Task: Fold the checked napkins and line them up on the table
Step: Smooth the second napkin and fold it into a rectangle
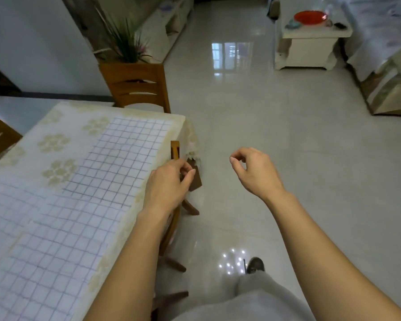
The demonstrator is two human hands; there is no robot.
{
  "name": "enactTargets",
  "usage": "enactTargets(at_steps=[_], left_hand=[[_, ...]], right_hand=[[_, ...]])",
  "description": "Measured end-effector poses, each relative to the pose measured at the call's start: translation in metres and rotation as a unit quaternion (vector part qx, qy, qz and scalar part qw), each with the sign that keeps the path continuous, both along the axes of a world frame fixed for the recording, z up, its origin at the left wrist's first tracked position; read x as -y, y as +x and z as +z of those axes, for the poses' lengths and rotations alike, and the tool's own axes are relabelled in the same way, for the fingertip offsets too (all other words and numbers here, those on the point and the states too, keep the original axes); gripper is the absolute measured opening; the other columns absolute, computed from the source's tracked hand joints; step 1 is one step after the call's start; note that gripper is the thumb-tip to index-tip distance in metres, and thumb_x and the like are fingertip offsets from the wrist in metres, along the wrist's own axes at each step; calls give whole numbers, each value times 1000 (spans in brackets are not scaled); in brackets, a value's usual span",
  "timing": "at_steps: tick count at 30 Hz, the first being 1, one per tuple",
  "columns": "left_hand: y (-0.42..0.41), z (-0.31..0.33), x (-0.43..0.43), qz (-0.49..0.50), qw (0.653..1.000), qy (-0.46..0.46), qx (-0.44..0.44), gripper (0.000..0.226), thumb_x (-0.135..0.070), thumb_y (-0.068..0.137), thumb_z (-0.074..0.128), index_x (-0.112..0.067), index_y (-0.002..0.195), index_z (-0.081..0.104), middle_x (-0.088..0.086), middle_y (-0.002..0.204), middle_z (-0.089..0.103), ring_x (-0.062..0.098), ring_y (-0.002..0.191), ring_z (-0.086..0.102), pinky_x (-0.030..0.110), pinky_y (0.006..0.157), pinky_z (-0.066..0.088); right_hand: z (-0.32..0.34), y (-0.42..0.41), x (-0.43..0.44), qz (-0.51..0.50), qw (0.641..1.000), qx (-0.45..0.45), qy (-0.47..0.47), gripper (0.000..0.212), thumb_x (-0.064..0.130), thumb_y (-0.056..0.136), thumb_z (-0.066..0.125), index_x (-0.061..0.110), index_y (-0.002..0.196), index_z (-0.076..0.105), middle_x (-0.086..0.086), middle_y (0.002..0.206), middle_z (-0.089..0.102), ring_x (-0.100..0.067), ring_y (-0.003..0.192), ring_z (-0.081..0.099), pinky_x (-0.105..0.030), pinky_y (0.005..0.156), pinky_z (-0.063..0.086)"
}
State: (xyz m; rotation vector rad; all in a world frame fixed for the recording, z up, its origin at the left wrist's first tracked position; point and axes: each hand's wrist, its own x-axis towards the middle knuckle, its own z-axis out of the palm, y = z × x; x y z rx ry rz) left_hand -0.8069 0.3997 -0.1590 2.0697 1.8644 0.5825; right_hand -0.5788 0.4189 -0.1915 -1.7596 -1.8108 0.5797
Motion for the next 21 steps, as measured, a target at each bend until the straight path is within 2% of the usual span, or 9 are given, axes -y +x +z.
enactTargets(at_steps=[5,12,17,21], left_hand=[[34,23,-93,45,999,-16,15,16,-43,100,60,-28,98,67,-13,93,66,8,85,63,27,67,49],[42,1,-192,97,993,-63,16,17,-46,98,62,-31,100,66,-15,98,66,9,91,62,32,73,51],[45,-25,-293,110,990,-79,50,16,-46,99,63,-31,104,67,-16,102,66,7,95,61,26,71,45],[56,-34,-398,87,989,-97,75,19,-49,98,63,-32,104,66,-14,101,67,11,94,64,35,82,57]], right_hand=[[26,36,-111,17,1000,-14,22,19,33,99,52,22,100,68,4,99,69,-20,92,64,-42,82,55],[11,43,-225,73,997,-7,12,18,32,99,54,23,102,68,7,101,68,-16,93,63,-44,90,52],[9,42,-326,103,994,26,10,17,31,100,55,23,103,69,8,103,67,-15,95,63,-39,91,51],[25,38,-414,115,991,66,0,17,32,100,55,24,103,69,7,105,67,-15,97,63,-36,90,50]])
